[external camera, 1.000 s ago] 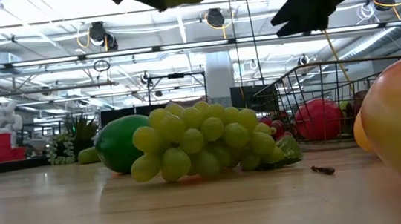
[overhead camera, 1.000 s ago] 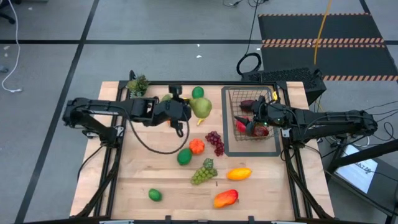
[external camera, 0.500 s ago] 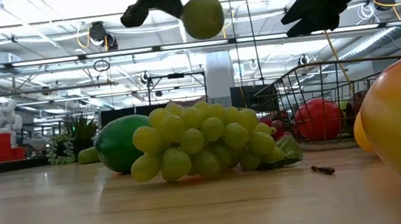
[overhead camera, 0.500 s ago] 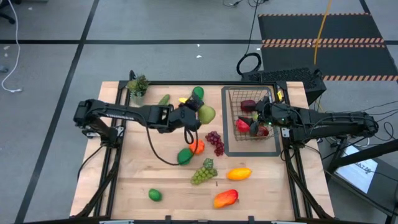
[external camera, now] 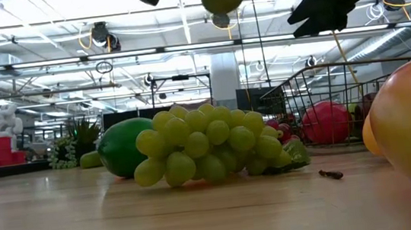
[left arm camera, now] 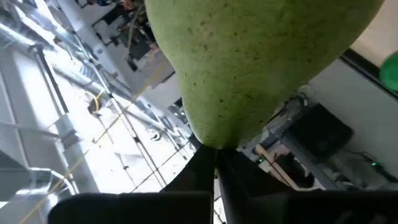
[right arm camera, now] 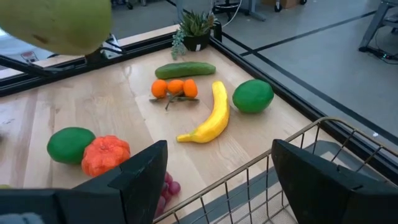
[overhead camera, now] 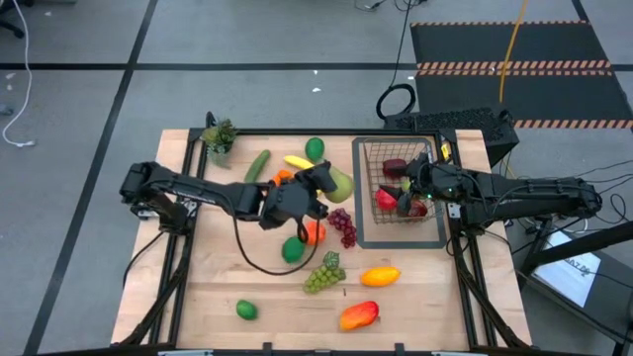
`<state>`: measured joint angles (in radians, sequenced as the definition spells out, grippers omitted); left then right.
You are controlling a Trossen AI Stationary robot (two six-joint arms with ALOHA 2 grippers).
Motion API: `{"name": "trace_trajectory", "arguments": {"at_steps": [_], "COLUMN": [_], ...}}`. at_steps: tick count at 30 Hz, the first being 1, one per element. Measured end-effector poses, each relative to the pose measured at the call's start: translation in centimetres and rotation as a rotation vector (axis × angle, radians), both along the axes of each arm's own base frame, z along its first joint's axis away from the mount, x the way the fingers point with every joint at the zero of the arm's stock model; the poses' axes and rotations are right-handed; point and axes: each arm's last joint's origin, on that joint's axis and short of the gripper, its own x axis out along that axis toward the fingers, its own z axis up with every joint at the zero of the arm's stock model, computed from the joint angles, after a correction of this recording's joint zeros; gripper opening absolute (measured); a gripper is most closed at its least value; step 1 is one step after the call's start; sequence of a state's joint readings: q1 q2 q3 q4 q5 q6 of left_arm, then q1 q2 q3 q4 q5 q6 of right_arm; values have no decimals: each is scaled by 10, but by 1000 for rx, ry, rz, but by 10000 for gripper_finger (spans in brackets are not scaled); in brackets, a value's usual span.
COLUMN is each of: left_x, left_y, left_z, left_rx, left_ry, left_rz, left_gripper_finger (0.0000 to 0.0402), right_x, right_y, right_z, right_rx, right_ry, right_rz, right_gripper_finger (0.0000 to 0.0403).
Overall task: Build produce basket
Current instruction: Put the pear into the gold wire basket
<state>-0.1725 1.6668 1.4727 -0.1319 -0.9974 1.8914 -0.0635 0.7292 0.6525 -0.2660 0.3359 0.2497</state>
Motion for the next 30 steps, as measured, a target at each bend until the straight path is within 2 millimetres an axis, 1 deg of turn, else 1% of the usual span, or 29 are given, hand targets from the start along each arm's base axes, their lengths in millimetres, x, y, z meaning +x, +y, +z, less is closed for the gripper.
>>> {"name": "trace_trajectory", "arguments": {"at_steps": [4,6,11,16,19,22,24,28,30], "left_x": [1,1,0,-2,-3,-6,-6,-5,-3], "left_y": [-3,-4,-4,-2,-1,1,5,15,16], "left_z": [5,7,12,15,16,17,18,19,14], "left_rx": [0,-43,-234,-467,-674,-907,-1102,-1523,-1705], "left_ry": [-44,-116,-343,-588,-721,-785,-845,-910,-880], "left_rz": [-10,-2,17,59,33,0,-21,-41,-82], "left_gripper_finger": [3,3,3,5,3,4,3,3,3], "right_x": [0,0,0,0,0,0,0,0,0], "right_y": [0,0,0,0,0,0,0,0,0], "right_z": [0,0,0,0,0,0,0,0,0], "right_rx": [0,0,0,0,0,0,0,-1,-2], "right_ry": [1,1,0,0,1,1,1,2,1], "right_rz": [0,0,0,0,-1,-1,-1,-1,0], "right_gripper_finger": [281,281,281,281,281,281,281,281,281]}}
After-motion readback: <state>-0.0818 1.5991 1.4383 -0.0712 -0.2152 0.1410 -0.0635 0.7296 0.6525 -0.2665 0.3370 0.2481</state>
